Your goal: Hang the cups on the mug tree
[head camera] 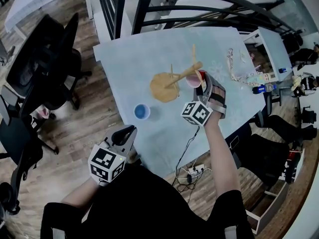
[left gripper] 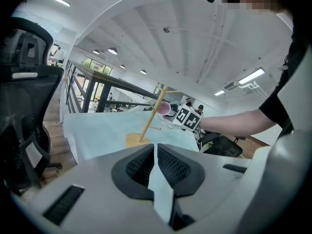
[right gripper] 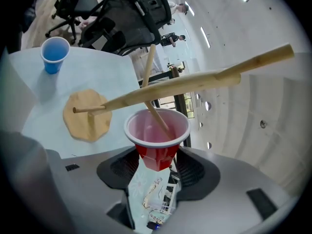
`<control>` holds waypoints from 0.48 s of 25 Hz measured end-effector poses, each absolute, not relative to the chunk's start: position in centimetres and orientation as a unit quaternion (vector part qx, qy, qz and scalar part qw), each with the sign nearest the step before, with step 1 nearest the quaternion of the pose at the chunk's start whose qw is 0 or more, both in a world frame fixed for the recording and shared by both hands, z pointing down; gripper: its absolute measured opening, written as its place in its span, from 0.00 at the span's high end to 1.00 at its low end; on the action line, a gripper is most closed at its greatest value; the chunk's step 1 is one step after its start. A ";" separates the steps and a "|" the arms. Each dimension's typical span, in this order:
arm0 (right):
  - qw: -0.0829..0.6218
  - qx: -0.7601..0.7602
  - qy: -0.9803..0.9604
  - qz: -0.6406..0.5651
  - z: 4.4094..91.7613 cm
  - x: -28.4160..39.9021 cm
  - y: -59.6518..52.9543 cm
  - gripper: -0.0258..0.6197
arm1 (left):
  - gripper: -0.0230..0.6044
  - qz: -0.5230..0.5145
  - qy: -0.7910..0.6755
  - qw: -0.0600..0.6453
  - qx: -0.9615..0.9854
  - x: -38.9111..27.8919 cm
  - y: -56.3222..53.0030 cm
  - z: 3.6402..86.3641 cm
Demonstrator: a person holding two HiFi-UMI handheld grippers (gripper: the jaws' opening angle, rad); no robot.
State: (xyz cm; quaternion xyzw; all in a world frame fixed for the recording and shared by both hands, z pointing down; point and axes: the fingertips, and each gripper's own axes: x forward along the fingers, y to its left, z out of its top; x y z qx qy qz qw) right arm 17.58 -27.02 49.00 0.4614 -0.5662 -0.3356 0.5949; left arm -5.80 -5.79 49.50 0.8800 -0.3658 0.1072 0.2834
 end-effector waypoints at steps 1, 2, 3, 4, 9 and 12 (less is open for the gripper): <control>0.595 0.460 -0.565 -0.340 49.0 17.5 -27.0 0.56 | 0.91 0.107 -0.366 0.285 0.880 -5.8 -5.7 49.6; 0.595 0.457 -0.563 -0.346 48.9 17.3 -26.9 0.56 | 0.91 0.107 -0.366 0.286 0.879 -5.8 -5.7 49.6; 0.596 0.455 -0.561 -0.352 48.9 17.1 -26.8 0.56 | 0.91 0.107 -0.366 0.287 0.879 -5.8 -5.7 49.6; 0.596 0.452 -0.560 -0.356 48.9 17.0 -26.8 0.56 | 0.91 0.106 -0.366 0.289 0.878 -5.8 -5.7 49.6; 0.596 0.450 -0.560 -0.359 48.8 16.5 -27.1 0.56 | 0.91 0.103 -0.369 0.292 0.876 -6.0 -6.4 49.4; 0.597 0.445 -0.552 -0.376 48.8 16.2 -26.9 0.56 | 0.91 0.103 -0.370 0.289 0.877 -6.0 -6.4 49.3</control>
